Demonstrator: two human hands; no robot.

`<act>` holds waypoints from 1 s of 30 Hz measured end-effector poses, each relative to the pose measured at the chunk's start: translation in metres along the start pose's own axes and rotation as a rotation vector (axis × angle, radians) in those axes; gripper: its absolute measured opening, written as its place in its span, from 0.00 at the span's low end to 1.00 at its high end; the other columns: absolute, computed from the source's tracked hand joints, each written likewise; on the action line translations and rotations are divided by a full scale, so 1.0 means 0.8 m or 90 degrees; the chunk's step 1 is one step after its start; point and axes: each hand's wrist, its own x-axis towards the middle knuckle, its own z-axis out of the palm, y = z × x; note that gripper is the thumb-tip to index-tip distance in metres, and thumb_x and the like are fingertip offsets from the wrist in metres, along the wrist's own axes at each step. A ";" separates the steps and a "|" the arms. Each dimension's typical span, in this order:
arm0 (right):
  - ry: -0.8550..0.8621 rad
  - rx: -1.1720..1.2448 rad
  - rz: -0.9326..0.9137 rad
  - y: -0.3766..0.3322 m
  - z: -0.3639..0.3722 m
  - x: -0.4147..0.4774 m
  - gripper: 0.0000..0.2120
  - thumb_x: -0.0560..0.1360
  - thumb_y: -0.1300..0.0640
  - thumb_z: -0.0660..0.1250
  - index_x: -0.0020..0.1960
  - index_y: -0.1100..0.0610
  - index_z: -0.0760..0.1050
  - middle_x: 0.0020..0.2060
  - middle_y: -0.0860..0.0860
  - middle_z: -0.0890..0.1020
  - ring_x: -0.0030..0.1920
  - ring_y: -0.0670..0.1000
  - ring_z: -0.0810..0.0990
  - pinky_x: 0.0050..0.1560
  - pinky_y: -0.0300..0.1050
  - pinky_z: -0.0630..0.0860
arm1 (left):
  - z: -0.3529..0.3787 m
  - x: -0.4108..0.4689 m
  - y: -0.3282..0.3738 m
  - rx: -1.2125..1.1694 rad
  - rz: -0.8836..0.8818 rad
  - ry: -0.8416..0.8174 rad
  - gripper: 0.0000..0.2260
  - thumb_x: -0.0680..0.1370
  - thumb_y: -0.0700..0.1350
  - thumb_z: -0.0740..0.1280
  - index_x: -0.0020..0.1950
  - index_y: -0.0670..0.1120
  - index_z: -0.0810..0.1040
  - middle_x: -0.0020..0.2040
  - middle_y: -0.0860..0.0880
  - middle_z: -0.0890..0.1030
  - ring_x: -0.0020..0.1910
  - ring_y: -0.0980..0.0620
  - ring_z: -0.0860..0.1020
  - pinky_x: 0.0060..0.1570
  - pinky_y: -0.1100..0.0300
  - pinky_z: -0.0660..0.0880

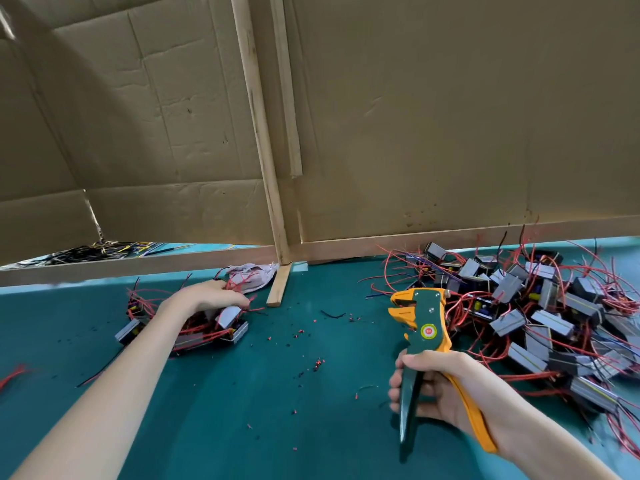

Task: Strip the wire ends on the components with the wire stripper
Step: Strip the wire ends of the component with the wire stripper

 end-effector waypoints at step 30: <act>0.010 -0.004 0.025 -0.006 0.009 -0.007 0.16 0.61 0.63 0.68 0.46 0.69 0.75 0.34 0.64 0.80 0.33 0.61 0.82 0.35 0.55 0.83 | 0.024 0.077 -0.048 -0.188 0.023 0.351 0.18 0.76 0.34 0.61 0.66 0.38 0.76 0.65 0.38 0.76 0.61 0.38 0.75 0.55 0.55 0.71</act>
